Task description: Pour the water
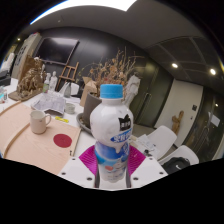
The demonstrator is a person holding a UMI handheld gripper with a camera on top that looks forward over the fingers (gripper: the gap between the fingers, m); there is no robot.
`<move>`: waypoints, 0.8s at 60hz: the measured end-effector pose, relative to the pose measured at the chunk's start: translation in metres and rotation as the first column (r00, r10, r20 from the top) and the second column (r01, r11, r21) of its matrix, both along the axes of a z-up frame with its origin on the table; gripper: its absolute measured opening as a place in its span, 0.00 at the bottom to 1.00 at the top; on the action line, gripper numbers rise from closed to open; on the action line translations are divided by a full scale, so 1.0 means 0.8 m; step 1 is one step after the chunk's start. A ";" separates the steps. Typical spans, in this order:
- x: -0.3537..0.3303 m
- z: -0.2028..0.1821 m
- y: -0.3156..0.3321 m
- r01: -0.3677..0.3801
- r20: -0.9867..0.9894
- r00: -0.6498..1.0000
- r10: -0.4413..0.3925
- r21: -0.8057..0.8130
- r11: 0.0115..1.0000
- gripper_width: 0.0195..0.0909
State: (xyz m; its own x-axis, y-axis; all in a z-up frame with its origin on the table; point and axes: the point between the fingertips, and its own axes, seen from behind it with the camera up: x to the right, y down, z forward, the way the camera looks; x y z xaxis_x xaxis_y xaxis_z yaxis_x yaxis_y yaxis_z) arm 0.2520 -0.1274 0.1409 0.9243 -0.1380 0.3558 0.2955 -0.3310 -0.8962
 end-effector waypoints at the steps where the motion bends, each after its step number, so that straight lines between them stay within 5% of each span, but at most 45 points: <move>1: -0.005 0.010 0.007 0.001 0.028 1.000 -0.001 0.008 1.000 0.21; 12: -0.084 0.081 0.092 -0.001 0.416 0.909 -0.002 0.006 1.000 0.21; 26: -0.176 0.074 0.181 -0.022 0.849 0.523 0.080 -0.081 0.997 0.21; 48: -0.220 0.044 0.231 0.001 0.979 -0.003 0.204 -0.204 0.979 0.21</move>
